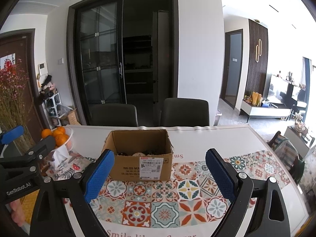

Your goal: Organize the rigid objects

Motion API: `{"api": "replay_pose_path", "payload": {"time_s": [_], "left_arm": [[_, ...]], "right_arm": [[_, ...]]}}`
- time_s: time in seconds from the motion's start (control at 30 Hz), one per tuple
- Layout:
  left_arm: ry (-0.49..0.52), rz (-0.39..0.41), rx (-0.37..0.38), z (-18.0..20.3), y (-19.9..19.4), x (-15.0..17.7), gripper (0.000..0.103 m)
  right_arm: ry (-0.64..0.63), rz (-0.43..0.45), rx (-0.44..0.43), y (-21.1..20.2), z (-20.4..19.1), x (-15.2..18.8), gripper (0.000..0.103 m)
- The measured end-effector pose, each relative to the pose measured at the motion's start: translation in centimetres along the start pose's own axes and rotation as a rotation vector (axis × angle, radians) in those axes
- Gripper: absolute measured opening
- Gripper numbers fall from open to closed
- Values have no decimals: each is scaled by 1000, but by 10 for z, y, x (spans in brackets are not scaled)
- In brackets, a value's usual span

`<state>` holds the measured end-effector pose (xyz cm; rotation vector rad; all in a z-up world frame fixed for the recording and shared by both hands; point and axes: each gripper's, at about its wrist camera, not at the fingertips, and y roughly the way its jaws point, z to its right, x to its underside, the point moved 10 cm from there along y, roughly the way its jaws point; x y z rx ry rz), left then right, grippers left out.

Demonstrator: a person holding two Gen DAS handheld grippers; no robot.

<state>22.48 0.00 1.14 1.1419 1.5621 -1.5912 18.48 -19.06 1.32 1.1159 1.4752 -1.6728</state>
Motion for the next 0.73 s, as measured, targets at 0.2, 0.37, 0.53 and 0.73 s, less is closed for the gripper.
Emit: {"api": "replay_pose_path", "payload": {"time_s": [0.2, 0.37, 0.53, 0.73], "left_arm": [[0, 1, 2, 0, -2, -1, 103], [1, 1, 4, 1, -3, -3, 103], [-2, -1, 6, 0, -3, -3, 103], [-4, -2, 7, 0, -3, -2, 103]], "right_arm": [[1, -2, 2, 0, 1, -1, 94], [-2, -1, 2, 0, 1, 0, 94], [0, -1, 1, 0, 1, 0, 94], [0, -2, 2, 0, 1, 0, 94]]}}
